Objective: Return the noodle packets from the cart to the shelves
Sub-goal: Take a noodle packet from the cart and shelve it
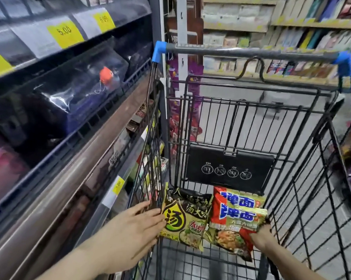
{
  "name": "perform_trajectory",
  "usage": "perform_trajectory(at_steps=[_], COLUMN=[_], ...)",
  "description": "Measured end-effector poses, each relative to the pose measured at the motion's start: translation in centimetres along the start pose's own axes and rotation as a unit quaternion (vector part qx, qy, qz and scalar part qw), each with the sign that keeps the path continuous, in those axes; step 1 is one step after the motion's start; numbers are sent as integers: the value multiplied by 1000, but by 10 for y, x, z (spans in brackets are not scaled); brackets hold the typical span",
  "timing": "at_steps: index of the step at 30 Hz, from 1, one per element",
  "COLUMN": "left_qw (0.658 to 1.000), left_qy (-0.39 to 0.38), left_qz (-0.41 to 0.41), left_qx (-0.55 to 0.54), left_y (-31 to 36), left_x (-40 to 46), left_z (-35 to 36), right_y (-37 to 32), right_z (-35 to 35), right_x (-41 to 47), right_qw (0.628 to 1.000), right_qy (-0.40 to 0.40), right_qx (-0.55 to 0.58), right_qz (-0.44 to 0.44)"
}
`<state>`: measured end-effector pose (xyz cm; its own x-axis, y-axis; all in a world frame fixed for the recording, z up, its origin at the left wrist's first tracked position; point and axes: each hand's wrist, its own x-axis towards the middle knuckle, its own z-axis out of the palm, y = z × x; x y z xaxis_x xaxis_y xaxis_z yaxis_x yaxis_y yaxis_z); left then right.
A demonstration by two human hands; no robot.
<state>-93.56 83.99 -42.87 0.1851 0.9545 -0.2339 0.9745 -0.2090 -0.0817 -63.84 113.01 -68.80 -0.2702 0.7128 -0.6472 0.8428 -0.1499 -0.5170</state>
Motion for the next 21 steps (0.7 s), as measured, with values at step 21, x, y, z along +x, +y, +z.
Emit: perform_trajectory(at_steps=[21], left_qw=[998], left_qy=[52], left_qz=[-22], left_qx=[-3], left_y=[3], left_x=[0], left_z=[7], right_y=[-54], right_z=[1], right_x=[-60], right_qw=[984], right_qy=[85], right_qx=[147], right_qz=[58])
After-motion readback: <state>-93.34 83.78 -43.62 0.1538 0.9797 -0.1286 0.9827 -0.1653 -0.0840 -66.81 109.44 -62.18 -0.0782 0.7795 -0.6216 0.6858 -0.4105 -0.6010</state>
